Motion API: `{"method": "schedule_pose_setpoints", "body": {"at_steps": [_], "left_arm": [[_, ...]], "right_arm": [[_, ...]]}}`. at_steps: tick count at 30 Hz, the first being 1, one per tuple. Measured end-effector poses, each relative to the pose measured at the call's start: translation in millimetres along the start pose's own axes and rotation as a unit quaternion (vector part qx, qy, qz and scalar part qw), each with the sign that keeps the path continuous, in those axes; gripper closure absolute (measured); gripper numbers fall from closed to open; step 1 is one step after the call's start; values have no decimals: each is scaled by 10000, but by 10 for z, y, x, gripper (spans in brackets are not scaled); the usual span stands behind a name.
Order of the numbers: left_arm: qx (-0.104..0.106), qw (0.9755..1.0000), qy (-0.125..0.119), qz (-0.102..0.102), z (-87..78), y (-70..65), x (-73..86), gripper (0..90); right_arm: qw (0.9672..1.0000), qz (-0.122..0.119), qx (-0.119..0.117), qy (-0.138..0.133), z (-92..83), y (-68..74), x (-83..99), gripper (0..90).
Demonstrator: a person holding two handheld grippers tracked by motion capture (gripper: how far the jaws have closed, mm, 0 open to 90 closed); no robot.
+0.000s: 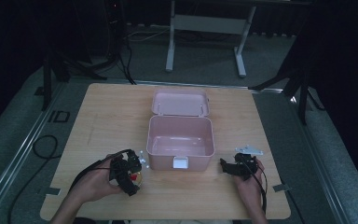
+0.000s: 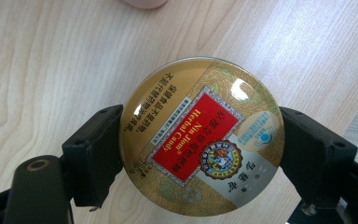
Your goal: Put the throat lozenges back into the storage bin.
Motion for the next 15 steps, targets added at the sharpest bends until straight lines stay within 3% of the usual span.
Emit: {"method": "schedule_pose_setpoints", "body": {"at_steps": [15], "left_arm": [[-21,10000,-54,-70,-168,78,-34,204]], "right_arm": [[10000,0,0,0,0,0,0,130]]}}
Point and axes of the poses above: each handheld gripper's, and its own axes: z roughly forward along the jaws, x roughly out of its underside, y roughly to its left, the point moved 4 cm from there along z, roughly forward along the jaws, and after that the axes turned 3 degrees about -y, right-handed, at the moved point
